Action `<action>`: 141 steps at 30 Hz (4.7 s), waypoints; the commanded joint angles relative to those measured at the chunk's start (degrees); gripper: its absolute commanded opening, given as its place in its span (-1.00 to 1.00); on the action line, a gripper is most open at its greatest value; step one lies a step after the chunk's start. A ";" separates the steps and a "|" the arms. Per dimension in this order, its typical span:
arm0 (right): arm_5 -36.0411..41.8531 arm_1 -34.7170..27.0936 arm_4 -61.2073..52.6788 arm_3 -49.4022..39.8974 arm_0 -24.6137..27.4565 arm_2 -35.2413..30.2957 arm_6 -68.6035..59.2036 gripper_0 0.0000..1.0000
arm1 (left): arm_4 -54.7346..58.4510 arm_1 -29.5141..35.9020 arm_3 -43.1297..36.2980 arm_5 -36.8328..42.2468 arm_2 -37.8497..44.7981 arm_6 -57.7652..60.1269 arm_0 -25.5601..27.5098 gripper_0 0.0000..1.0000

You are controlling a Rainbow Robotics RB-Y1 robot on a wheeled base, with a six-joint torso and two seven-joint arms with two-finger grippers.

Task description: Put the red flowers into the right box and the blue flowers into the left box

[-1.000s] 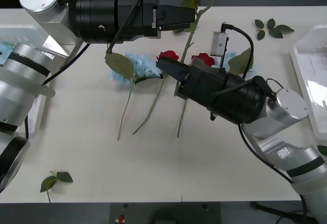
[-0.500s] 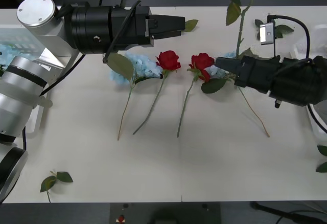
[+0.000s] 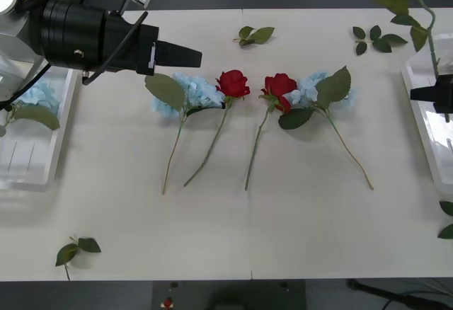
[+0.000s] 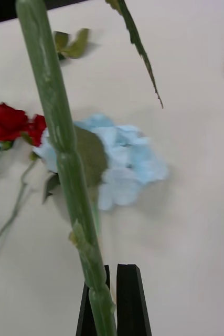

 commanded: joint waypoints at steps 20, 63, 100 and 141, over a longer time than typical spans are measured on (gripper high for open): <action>8.13 -9.14 42.86 14.04 -10.97 -4.73 0.41 -1.00 | -33.58 5.70 -9.97 2.68 -10.91 25.10 -0.76 1.00; -26.24 -9.32 48.40 37.68 -10.97 16.27 -2.40 0.73 | -77.00 -11.09 -2.15 3.91 -20.84 46.37 -1.99 1.00; -2.24 -9.41 11.13 -11.19 -2.88 20.32 -22.79 1.00 | -77.35 -10.03 -1.71 -1.98 -24.45 46.37 -2.08 -1.00; -10.24 16.96 50.33 -6.62 -10.88 33.15 -44.06 1.00 | -59.69 14.58 -18.06 13.49 19.85 35.38 13.83 -1.00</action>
